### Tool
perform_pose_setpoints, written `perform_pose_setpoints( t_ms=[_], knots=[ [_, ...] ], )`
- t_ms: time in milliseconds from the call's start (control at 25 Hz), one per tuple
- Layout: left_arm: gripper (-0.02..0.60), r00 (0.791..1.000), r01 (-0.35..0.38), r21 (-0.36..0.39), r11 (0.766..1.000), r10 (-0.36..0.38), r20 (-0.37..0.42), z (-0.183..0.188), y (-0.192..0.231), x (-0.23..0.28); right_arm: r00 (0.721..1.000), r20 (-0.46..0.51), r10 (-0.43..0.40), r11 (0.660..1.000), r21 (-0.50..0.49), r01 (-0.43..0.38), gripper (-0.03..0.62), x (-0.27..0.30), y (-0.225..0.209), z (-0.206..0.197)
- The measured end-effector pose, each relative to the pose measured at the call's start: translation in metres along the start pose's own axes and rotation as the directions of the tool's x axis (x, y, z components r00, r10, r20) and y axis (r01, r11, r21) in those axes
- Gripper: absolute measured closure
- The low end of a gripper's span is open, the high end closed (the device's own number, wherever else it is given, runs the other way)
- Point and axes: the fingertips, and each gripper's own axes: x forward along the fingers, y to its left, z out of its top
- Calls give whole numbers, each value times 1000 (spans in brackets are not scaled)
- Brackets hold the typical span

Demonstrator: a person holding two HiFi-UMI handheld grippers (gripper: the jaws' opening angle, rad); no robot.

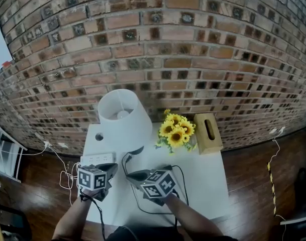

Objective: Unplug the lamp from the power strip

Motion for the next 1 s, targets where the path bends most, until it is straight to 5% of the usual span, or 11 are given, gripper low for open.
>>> perform_pose_setpoints(
  t_ms=[160, 1000],
  knots=[
    [575, 992, -14, -66, 998, 22, 121, 16, 3, -16, 1000, 21, -2, 1000, 6, 2, 599, 0, 3, 3],
    [577, 957, -138, -96, 986, 157, 244, 10, -20, -106, 998, 51, 43, 996, -85, -39, 594, 6, 28, 20]
  ],
)
